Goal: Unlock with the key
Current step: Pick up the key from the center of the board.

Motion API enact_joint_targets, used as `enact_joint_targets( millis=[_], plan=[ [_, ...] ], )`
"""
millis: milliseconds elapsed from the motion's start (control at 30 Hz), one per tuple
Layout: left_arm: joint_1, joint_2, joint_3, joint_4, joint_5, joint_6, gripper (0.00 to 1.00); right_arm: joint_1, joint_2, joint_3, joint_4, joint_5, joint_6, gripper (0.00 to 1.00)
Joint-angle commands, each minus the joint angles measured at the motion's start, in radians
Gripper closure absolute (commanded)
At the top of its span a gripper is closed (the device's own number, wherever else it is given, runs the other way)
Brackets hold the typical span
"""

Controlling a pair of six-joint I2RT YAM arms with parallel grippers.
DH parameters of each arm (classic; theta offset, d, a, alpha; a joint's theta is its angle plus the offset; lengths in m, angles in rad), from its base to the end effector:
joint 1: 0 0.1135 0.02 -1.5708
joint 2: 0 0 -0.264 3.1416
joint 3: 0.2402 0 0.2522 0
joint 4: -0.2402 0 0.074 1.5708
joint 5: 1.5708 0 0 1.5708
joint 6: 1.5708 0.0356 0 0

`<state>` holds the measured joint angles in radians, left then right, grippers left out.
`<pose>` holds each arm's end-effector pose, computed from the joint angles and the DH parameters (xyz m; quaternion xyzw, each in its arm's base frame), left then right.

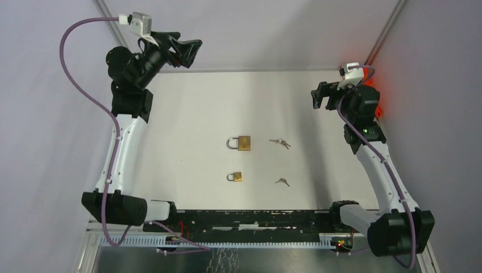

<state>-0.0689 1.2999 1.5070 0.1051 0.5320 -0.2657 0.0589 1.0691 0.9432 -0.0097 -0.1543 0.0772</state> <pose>0.2745 -0.0370 0.5091 0.1557 0.5860 -0.2825 0.7434 0.2510 0.0203 0.3590 -0.0438 0.7516 0.1025 0.6502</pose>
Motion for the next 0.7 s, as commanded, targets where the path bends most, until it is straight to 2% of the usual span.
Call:
enact_joint_targets(
  millis=[0, 67, 200, 233, 300, 333, 433, 500, 567, 667],
  plan=[
    [0.000, 0.047, 0.119, 0.054, -0.011, -0.243, 0.00, 0.002, 0.069, 0.123, -0.068, 0.025, 0.024, 0.02],
    [-0.001, 0.049, 0.150, 0.062, -0.004, -0.370, 0.00, 0.002, 0.057, 0.098, -0.006, 0.042, 0.097, 0.02],
    [0.000, 0.005, 0.119, 0.280, 0.208, -0.605, 0.00, -0.007, -0.021, -0.022, 0.186, -0.075, 0.285, 0.02],
    [-0.001, -0.013, 0.094, 0.360, 0.238, -0.633, 0.00, -0.009, -0.035, -0.051, 0.244, -0.134, 0.313, 0.02],
    [-0.001, -0.058, 0.036, 0.499, 0.276, -0.584, 0.00, -0.009, -0.042, -0.095, 0.379, -0.243, 0.388, 0.02],
    [-0.002, -0.084, 0.000, 0.513, 0.226, -0.585, 0.00, -0.009, -0.030, -0.079, 0.382, -0.265, 0.426, 0.02],
    [-0.003, -0.125, -0.041, 0.383, 0.035, -0.589, 0.00, 0.000, 0.039, 0.045, 0.242, -0.343, 0.376, 0.02],
    [-0.004, -0.078, 0.078, 0.133, 0.023, -0.468, 0.00, 0.009, 0.046, 0.065, 0.190, -0.281, 0.353, 0.02],
    [-0.015, -0.012, 0.185, -0.057, 0.005, -0.398, 0.00, 0.013, 0.076, 0.118, 0.115, -0.321, 0.310, 0.02],
    [-0.034, 0.036, 0.154, -0.127, -0.035, -0.353, 0.00, 0.063, 0.159, 0.193, 0.022, -0.340, 0.268, 0.02]
  ],
)
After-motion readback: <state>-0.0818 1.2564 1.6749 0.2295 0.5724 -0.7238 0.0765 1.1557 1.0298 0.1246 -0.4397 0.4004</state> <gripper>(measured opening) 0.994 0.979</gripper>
